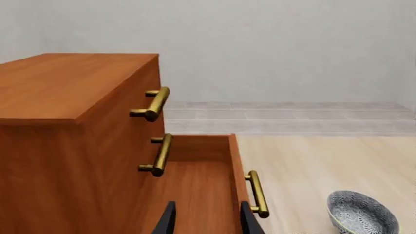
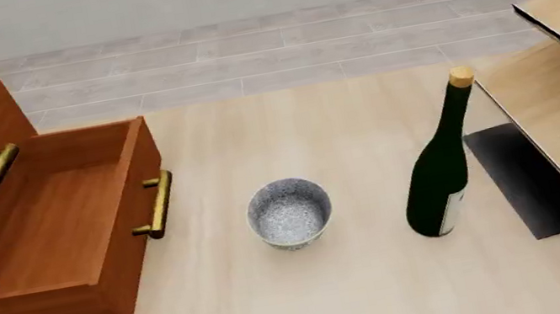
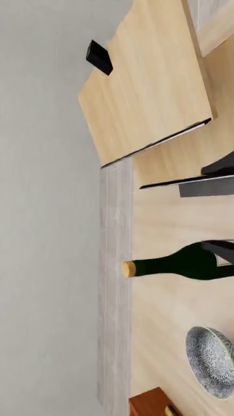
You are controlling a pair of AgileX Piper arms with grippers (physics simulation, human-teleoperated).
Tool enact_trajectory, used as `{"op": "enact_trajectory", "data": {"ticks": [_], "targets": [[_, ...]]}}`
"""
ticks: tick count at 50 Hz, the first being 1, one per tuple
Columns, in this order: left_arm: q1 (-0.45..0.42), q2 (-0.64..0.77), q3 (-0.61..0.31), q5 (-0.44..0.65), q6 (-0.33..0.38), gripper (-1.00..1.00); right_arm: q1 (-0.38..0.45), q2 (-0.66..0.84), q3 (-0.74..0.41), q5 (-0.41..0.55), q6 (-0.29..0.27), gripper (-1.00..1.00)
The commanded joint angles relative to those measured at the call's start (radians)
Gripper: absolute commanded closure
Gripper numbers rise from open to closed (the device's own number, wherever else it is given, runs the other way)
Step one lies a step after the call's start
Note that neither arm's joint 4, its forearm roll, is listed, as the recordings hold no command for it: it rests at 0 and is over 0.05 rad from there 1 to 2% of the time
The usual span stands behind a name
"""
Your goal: Put the bowl on top of the cabinet.
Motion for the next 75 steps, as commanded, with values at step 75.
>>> {"op": "enact_trajectory", "data": {"ticks": [75], "targets": [[-0.382,0.700,-0.164,-0.553,0.081,-1.00,-0.025,-0.002,-0.006,-0.011,0.072,-1.00]]}}
